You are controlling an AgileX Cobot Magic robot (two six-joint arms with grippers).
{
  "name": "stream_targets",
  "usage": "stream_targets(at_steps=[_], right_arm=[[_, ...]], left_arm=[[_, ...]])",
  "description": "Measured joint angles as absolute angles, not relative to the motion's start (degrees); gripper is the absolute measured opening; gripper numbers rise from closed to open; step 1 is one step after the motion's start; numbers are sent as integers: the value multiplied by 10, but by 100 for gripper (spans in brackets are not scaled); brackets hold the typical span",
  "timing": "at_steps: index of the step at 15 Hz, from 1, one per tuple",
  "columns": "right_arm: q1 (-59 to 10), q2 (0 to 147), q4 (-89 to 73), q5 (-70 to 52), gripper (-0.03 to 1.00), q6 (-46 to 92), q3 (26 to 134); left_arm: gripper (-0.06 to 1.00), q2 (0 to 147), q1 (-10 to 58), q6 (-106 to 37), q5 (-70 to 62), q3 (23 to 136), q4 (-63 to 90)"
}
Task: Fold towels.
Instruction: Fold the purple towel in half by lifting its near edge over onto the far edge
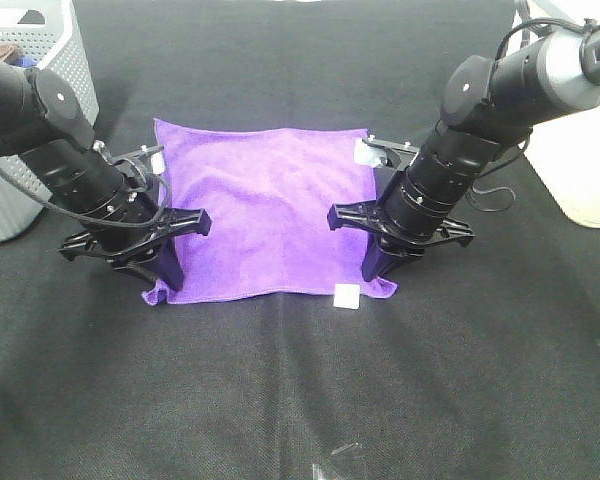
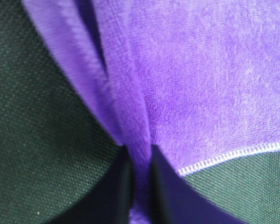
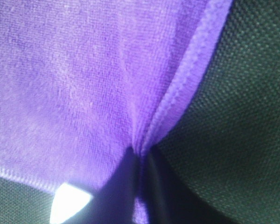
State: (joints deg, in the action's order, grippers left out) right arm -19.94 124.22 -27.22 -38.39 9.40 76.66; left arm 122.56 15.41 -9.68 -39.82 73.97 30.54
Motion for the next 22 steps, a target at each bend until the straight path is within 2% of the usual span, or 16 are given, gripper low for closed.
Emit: stream_targets(at_steps=[8, 17, 20, 22], right_arm=[[-200, 1187, -257, -403, 3, 99, 764], [-200, 1132, -242, -545, 3, 97, 764], [-200, 1106, -242, -527, 3, 101, 764], [-200, 1120, -239, -501, 3, 112, 801]], left_arm=[[0, 1200, 154, -97, -422, 738, 260], [0, 1133, 155, -56, -521, 738, 206], [0, 1097, 155, -4, -518, 739, 175], [0, 1103, 140, 0, -509, 768, 167]])
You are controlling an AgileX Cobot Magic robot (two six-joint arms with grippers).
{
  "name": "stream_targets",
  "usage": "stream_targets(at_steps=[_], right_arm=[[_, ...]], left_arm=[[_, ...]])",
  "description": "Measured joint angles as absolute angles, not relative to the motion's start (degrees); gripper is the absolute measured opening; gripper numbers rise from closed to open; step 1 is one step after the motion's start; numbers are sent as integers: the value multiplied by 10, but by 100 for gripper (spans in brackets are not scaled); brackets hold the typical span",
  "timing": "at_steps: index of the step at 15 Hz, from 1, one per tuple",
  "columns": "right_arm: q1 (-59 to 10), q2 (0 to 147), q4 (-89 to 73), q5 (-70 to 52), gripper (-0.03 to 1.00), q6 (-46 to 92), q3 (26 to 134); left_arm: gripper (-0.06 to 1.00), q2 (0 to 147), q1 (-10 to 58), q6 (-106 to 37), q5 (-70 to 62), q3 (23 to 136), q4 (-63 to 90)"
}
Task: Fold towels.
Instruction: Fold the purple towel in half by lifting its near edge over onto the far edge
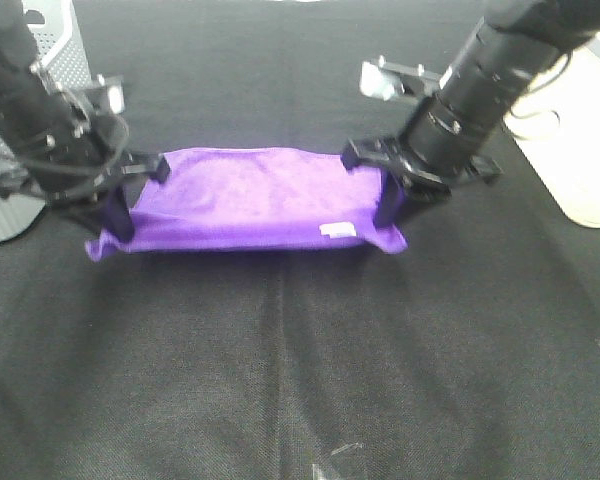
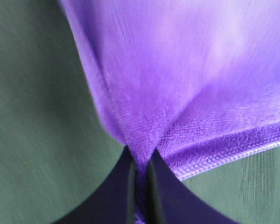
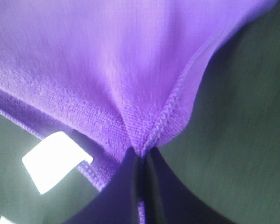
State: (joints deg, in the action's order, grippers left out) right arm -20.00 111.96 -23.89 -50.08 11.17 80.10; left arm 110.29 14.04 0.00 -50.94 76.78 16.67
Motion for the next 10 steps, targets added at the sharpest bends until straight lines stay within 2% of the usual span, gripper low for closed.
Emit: stream_targets(at_steps=[7, 10], right_arm=[[-199, 1282, -124, -512, 3, 69, 1109], [-177, 1338, -130, -516, 3, 62, 1177]], left_arm=[[0, 1234, 136, 0, -505, 995, 130], [0, 1305, 127, 0, -498, 1089, 126]])
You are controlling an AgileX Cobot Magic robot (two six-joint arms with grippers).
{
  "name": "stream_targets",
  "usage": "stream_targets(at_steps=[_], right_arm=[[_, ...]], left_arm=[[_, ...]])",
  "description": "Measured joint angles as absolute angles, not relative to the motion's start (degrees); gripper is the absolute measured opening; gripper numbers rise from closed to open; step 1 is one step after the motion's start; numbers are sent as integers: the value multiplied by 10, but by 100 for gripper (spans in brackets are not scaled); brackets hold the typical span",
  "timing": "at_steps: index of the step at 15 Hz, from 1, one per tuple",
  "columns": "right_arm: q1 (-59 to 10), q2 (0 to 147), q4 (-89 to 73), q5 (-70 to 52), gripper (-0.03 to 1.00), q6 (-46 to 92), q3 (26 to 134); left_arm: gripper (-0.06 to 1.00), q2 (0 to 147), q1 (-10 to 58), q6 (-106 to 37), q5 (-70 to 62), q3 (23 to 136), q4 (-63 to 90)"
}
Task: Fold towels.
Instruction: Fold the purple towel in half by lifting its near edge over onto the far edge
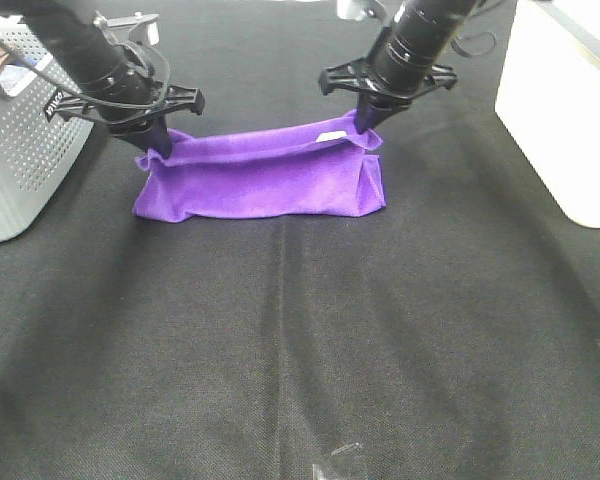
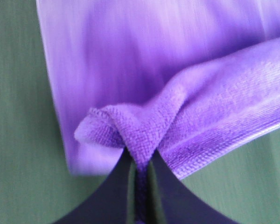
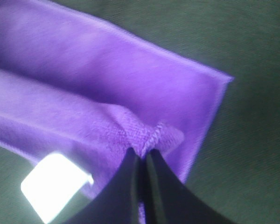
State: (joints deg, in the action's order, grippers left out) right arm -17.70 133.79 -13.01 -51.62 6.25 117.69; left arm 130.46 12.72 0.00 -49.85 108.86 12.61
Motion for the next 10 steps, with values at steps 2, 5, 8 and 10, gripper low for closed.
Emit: stream_targets(at_steps=[2, 5, 8, 10], right_arm=[[-158, 1364, -153, -505, 3, 62, 1189], [-158, 1389, -157, -490, 3, 62, 1200], [-158, 1421, -156, -473, 3, 63, 1224], [-158, 1430, -156, -456, 3, 63, 1224]], left_arm=[[0, 1349, 123, -11, -502, 1147, 131], [0, 1393, 123, -21, -519, 1215, 131], [0, 1430, 123, -21, -523, 1258, 127], [1, 1439, 123, -21, -509, 1264, 126]])
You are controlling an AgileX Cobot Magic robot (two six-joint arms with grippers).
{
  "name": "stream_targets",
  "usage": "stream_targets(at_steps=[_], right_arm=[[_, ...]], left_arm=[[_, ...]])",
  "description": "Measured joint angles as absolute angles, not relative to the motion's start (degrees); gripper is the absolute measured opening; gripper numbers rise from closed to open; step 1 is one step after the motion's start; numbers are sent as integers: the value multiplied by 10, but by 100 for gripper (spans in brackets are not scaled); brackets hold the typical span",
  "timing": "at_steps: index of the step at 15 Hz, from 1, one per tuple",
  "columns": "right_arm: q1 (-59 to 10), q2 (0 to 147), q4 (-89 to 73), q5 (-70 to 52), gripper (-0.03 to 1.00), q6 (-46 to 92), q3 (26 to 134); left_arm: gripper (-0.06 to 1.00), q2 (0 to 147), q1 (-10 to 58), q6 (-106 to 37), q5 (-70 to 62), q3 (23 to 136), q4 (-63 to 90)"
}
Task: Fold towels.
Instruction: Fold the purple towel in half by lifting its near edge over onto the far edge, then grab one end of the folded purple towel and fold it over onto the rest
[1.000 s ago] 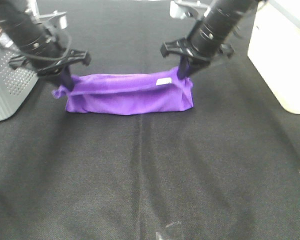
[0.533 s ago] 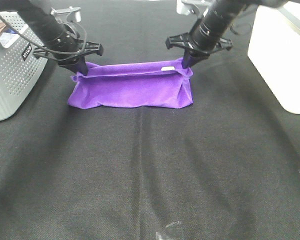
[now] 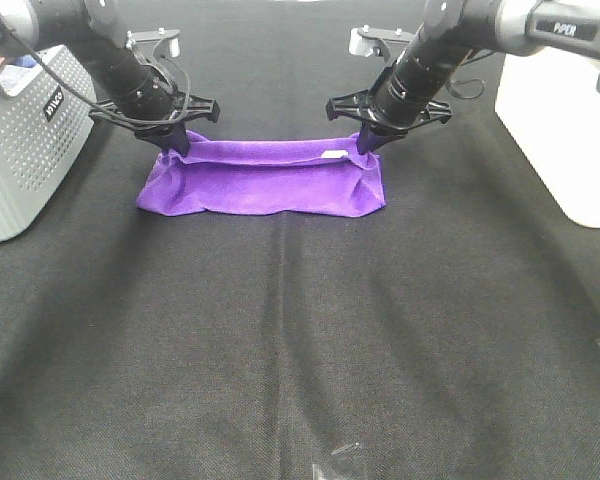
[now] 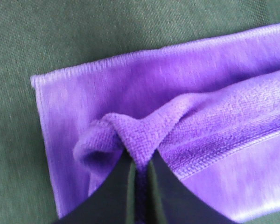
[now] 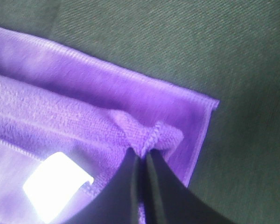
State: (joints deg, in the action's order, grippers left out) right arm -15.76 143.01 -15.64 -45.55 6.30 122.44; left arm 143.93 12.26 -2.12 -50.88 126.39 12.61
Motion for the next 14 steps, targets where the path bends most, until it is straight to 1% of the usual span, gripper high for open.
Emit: stream_targets(at_steps=[2, 4, 5, 6, 7, 8, 9, 10, 11, 14], right_arm=[[-158, 1436, -156, -438, 5, 63, 1224], [-158, 1438, -157, -429, 11, 63, 1226], [-158, 1438, -157, -426, 17, 63, 1226], [-158, 1438, -157, -426, 26, 63, 1226], [-158, 1438, -157, -426, 26, 63, 1226], [-158, 1438, -157, -427, 44, 63, 1226], [-158, 1438, -157, -431, 57, 63, 1226], [-158, 1438, -152, -437, 64, 63, 1226], [-158, 1438, -146, -449, 68, 63, 1226], [-158, 1411, -137, -527, 72, 63, 1226]], left_arm=[[3, 1440, 123, -23, -488, 1266, 126], [9, 1447, 123, -26, -481, 1268, 126], [15, 1451, 123, -26, -478, 1269, 126], [26, 1456, 123, -30, -478, 1270, 124], [26, 1456, 123, -30, -478, 1270, 124], [49, 1459, 123, -34, -478, 1270, 111], [63, 1459, 123, -35, -482, 1271, 103], [73, 1460, 123, -34, -498, 1282, 97], [78, 1460, 123, -32, -525, 1296, 95], [81, 1460, 100, -28, -614, 1333, 125]])
